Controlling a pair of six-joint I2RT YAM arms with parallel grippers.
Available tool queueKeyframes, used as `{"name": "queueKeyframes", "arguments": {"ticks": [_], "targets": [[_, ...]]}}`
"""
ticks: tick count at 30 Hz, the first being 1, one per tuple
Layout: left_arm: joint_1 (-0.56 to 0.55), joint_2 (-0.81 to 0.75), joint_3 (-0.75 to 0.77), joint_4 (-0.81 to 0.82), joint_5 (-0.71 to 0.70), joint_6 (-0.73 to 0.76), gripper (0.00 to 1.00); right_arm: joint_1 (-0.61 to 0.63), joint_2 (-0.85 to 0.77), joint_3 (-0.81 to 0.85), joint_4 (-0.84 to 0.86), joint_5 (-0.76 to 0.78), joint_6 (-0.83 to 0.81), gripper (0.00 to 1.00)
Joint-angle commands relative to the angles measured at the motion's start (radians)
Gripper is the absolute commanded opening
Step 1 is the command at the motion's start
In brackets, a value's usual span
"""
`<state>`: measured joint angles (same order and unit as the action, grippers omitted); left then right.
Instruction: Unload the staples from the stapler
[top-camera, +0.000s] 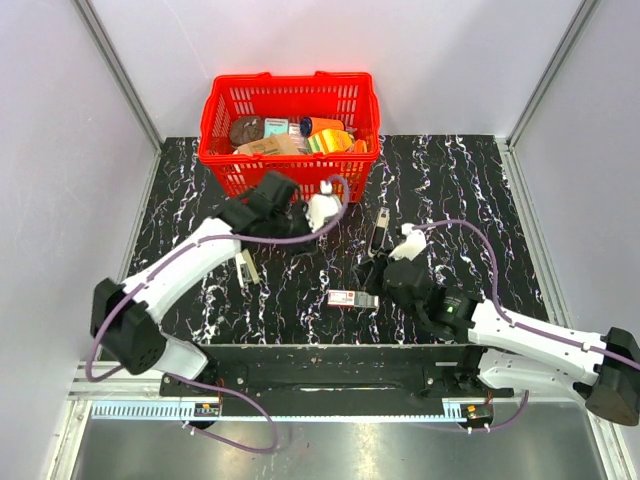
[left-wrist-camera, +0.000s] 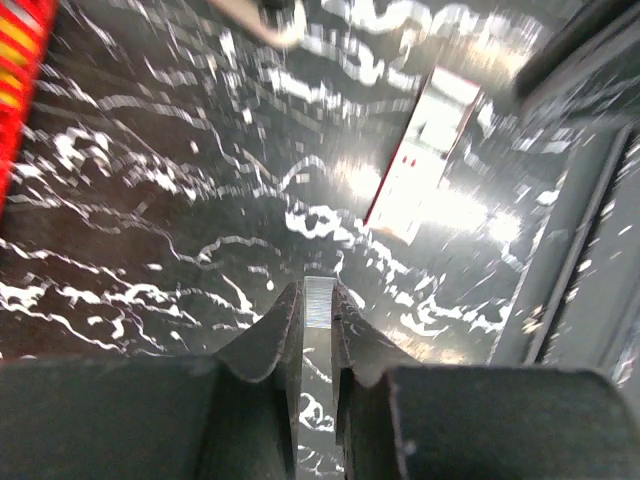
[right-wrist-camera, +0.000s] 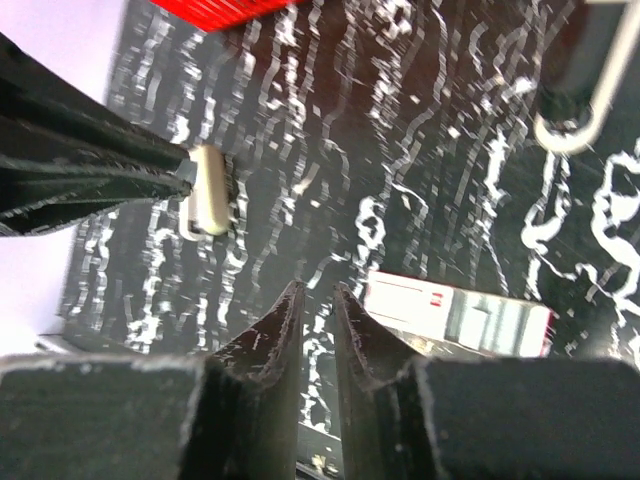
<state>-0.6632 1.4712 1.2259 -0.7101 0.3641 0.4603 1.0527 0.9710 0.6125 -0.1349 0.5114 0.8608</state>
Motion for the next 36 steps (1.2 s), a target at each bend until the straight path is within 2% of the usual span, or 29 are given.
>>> {"name": "queueKeyframes", "arguments": {"ticks": [1,4,5,8,11,14,17,18,24,36], "targets": [[0.077,-0.089,0.133,-0.031,0.271,-0.156,0.04,0.0,-0.038,0.118,0.018,-0.02,-0.103,0.24],[0.155,-0.123,0.179,0.021,0.453,-0.286,0.04,0.0,-0.041,0.171,0.059,-0.074,-0.155,0.25],[0.189,-0.136,0.181,0.059,0.552,-0.34,0.04,0.0,-0.043,0.19,0.078,-0.1,-0.17,0.27],[0.278,-0.169,0.121,0.303,0.772,-0.637,0.06,0.0,-0.052,0.242,0.126,-0.166,-0.218,0.34],[0.312,-0.196,0.0,0.794,0.884,-1.072,0.07,0.0,-0.054,0.28,0.218,-0.22,-0.235,0.43],[0.315,-0.207,-0.101,1.22,0.904,-1.488,0.08,0.0,-0.054,0.303,0.259,-0.252,-0.21,0.52],[0.317,-0.2,-0.161,1.508,0.885,-1.737,0.08,0.0,-0.055,0.325,0.294,-0.287,-0.201,0.54],[0.315,-0.198,-0.175,1.558,0.877,-1.787,0.09,0.0,-0.052,0.329,0.302,-0.297,-0.2,0.54],[0.315,-0.224,-0.223,1.603,0.854,-1.838,0.09,0.0,-0.046,0.34,0.343,-0.32,-0.198,0.54],[0.315,-0.267,-0.25,1.522,0.852,-1.775,0.11,0.0,0.037,0.401,0.377,-0.352,-0.2,0.54]]}}
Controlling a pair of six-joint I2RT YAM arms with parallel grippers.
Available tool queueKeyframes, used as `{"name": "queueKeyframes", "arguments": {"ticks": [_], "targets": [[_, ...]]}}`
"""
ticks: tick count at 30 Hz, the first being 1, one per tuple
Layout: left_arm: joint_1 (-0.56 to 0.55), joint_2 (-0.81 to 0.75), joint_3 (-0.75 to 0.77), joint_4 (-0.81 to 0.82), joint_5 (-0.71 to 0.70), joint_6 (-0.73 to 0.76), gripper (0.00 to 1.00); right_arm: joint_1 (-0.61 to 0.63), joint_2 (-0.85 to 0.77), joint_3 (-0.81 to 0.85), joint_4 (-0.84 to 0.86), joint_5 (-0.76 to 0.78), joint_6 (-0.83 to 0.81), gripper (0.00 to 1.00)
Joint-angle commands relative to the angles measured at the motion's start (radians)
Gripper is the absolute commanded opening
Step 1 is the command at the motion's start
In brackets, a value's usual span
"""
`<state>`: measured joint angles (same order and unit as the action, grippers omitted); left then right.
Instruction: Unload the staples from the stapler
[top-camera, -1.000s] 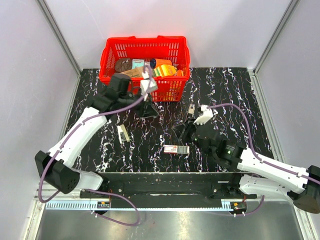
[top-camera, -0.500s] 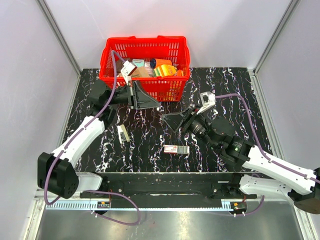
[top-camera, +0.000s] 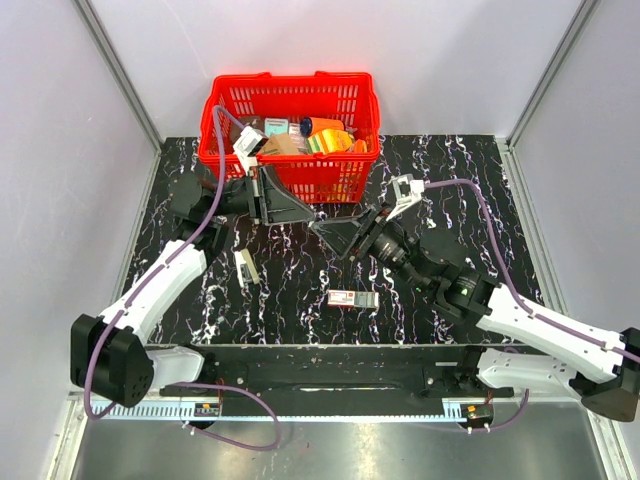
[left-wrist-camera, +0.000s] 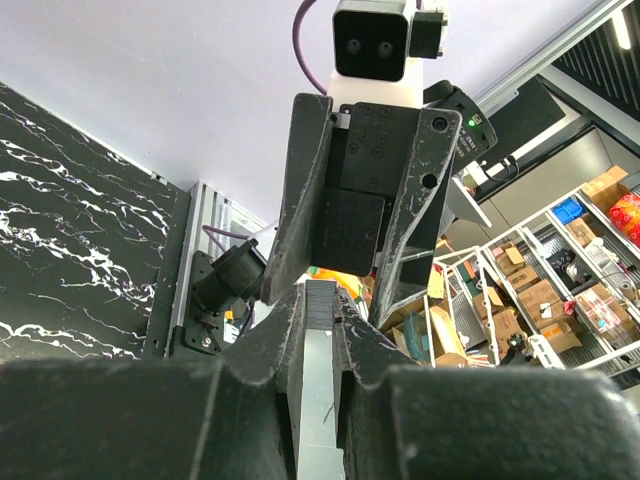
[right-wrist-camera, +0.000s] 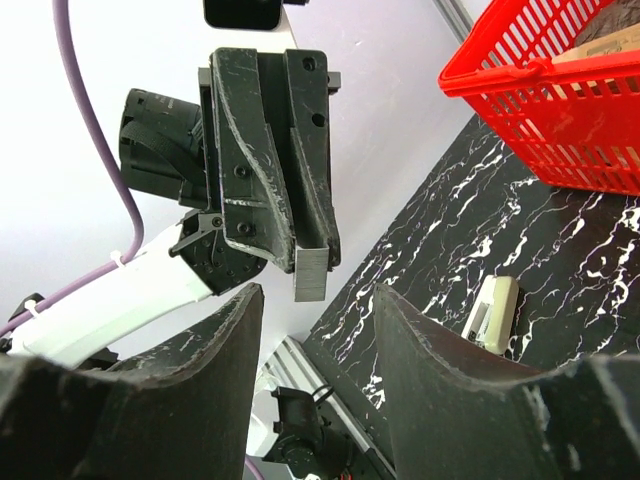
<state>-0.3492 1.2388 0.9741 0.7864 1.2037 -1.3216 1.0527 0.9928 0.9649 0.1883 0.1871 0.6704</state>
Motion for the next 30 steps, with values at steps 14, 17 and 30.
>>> {"name": "queueKeyframes", "arguments": {"ticks": [14,17,30], "targets": [[0.001,-0.052,0.002,-0.035,0.008,0.044,0.11,0.0,0.046,0.055,0.069,-0.038,-0.015,0.45],[-0.001,-0.055,0.003,-0.041,0.008,0.045,0.11,0.0,0.053,0.055,0.08,-0.043,-0.014,0.4],[-0.001,-0.067,0.006,-0.098,0.008,0.093,0.15,0.0,0.056,0.051,0.096,-0.038,-0.011,0.22]]}}
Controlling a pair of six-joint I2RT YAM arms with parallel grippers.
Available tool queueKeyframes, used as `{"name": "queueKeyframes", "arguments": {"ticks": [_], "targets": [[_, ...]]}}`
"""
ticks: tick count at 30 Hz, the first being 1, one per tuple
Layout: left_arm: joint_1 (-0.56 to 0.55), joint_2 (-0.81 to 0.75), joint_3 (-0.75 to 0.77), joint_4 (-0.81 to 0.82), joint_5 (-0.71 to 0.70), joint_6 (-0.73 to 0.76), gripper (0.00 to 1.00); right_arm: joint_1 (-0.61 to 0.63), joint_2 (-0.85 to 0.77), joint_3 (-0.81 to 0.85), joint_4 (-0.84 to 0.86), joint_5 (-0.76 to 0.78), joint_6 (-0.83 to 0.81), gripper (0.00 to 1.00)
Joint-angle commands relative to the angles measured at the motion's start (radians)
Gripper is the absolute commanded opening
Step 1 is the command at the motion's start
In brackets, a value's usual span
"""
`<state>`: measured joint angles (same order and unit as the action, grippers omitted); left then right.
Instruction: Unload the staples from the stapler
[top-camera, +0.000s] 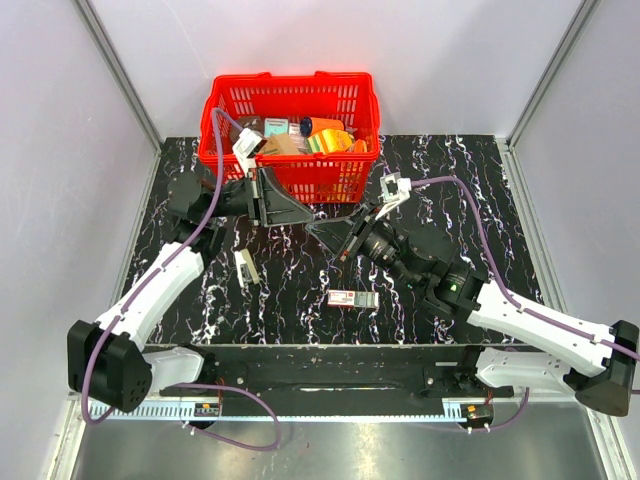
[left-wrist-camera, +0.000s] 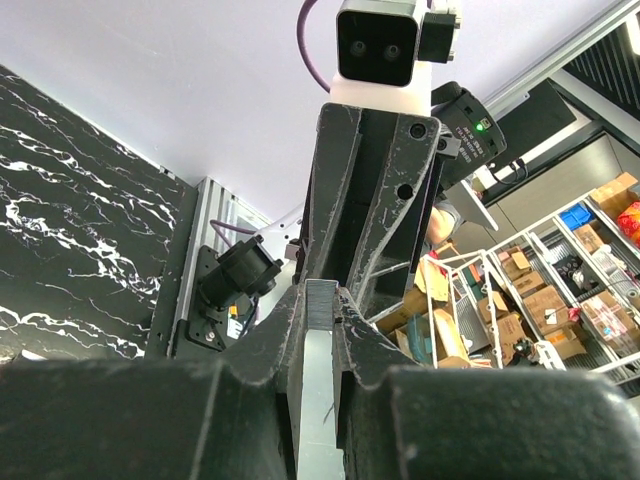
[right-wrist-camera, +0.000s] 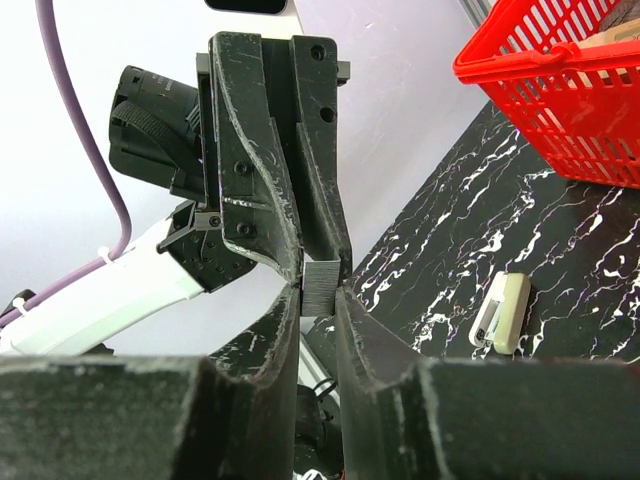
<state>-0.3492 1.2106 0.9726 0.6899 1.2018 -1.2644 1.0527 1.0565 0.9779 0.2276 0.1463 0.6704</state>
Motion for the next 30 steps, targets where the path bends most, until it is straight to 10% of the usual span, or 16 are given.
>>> {"name": "queueKeyframes", "arguments": {"ticks": [1,7,13,21,30], "targets": [[-0.001,-0.04,0.009,-0.019,0.008,0.046,0.21,0.0,-0.009,0.036,0.055,0.003,-0.011,0.21],[0.004,-0.051,0.138,-0.534,-0.036,0.438,0.65,0.0,-0.033,0.034,-0.077,0.048,-0.008,0.17],[0.018,0.0,0.308,-1.127,-0.292,1.009,0.69,0.0,-0.024,0.024,-0.442,0.194,0.035,0.14],[0.015,0.046,0.18,-1.26,-0.577,1.391,0.68,0.0,0.134,-0.042,-0.844,0.341,0.302,0.12],[-0.008,0.033,0.078,-1.29,-0.708,1.536,0.66,0.0,0.372,-0.053,-0.918,0.346,0.387,0.13]]}}
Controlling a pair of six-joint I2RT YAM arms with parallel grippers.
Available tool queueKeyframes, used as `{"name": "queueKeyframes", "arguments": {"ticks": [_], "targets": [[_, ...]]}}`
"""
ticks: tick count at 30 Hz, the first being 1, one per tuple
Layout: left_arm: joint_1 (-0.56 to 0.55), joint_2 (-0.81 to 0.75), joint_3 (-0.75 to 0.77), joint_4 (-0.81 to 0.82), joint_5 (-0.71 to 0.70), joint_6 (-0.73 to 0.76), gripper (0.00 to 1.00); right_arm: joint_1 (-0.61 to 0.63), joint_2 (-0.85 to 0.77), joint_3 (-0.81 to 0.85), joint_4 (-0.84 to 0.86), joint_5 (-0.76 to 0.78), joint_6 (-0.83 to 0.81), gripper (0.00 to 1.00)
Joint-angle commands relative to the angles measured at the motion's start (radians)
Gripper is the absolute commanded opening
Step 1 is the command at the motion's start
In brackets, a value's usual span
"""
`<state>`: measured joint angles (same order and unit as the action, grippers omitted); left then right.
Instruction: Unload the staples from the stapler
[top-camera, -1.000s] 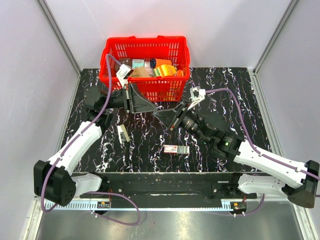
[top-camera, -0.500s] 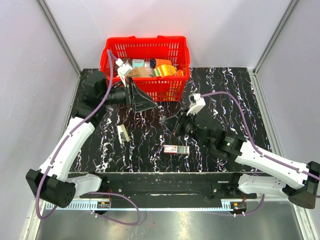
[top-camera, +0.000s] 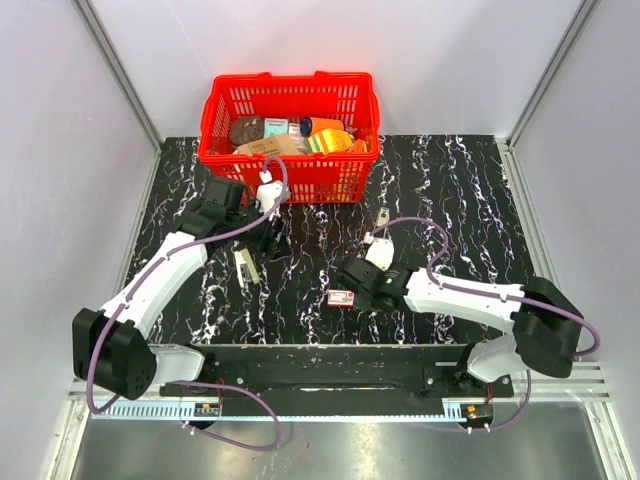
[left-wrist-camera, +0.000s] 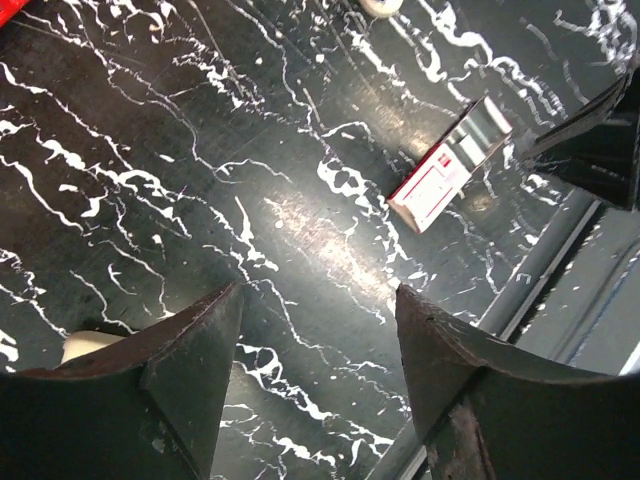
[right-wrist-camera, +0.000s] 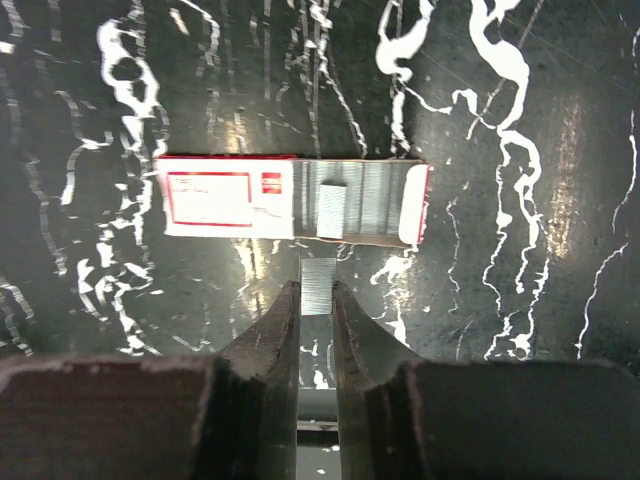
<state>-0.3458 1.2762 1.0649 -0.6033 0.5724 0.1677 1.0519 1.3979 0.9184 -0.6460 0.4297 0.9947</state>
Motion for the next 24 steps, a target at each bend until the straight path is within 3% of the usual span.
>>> {"name": "queueKeyframes", "arguments": {"ticks": [1,14,24], "targets": [[-0.015,-0.035,-0.02,0.004,-0.08,0.107,0.66,0.0,0.036,0.001,-0.032,0.064,0.064,0.13],[-0.055,-0.054,-0.052,0.004,-0.08,0.112,0.65,0.0,0.171,-0.013,0.054,0.112,0.033,0.15],[-0.064,-0.052,-0.057,0.01,-0.077,0.108,0.65,0.0,0.165,-0.053,0.104,0.135,0.03,0.17]]}}
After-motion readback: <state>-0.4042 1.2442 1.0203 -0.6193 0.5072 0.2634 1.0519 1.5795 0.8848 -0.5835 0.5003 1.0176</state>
